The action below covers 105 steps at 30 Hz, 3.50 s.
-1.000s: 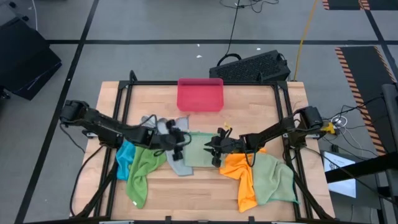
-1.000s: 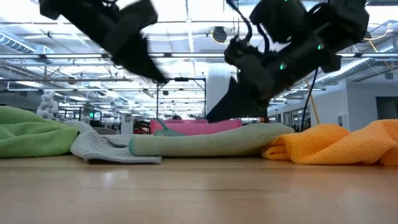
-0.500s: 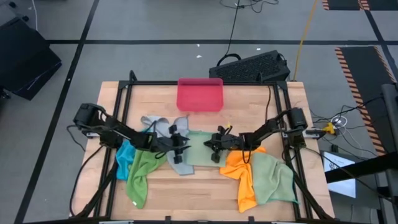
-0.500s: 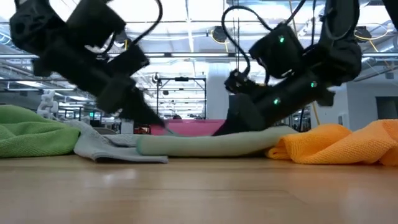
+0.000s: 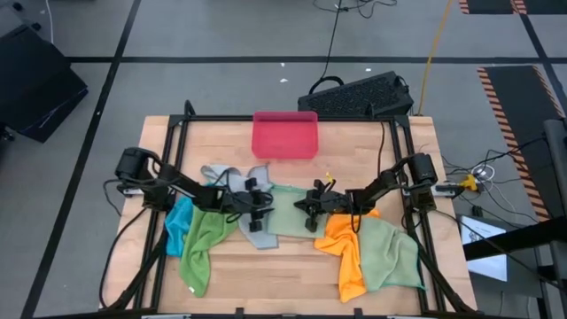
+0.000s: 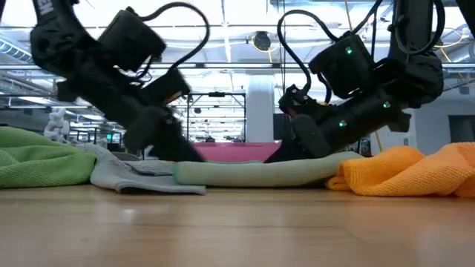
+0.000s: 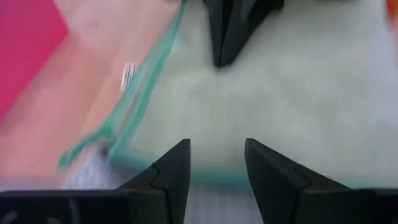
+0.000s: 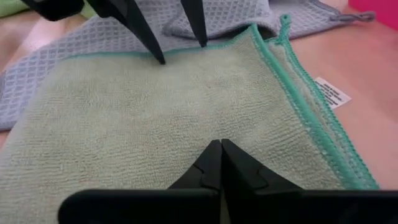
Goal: Fold microfiber towels
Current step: Fold the top light green towel
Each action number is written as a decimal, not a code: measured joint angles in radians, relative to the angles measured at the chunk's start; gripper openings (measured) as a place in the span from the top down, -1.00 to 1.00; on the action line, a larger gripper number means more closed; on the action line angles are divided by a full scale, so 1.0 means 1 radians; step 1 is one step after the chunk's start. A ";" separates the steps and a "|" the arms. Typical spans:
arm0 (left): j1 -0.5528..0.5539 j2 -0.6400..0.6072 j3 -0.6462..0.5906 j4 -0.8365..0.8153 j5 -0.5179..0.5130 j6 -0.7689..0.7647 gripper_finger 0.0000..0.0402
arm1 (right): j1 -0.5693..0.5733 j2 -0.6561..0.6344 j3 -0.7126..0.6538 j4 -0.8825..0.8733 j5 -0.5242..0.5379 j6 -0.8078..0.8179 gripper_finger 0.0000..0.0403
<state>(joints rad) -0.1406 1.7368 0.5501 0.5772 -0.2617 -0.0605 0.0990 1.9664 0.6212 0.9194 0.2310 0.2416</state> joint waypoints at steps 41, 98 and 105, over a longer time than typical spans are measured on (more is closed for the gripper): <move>-0.197 -0.200 -0.005 -0.249 -0.072 -0.085 0.23 | 0.155 -0.100 0.048 -0.196 -0.022 0.084 0.99; -0.276 -0.044 0.200 -0.347 -0.131 0.057 -0.33 | 0.178 -0.354 -0.124 -0.242 0.002 0.007 0.99; -0.251 0.082 0.296 -0.399 -0.128 0.126 -0.33 | 0.184 -0.354 -0.124 -0.260 0.000 0.009 0.99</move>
<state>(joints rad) -0.3912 1.8191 0.8456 0.1786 -0.3901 0.0651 0.2829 1.6127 0.4973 0.6597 0.2306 0.2501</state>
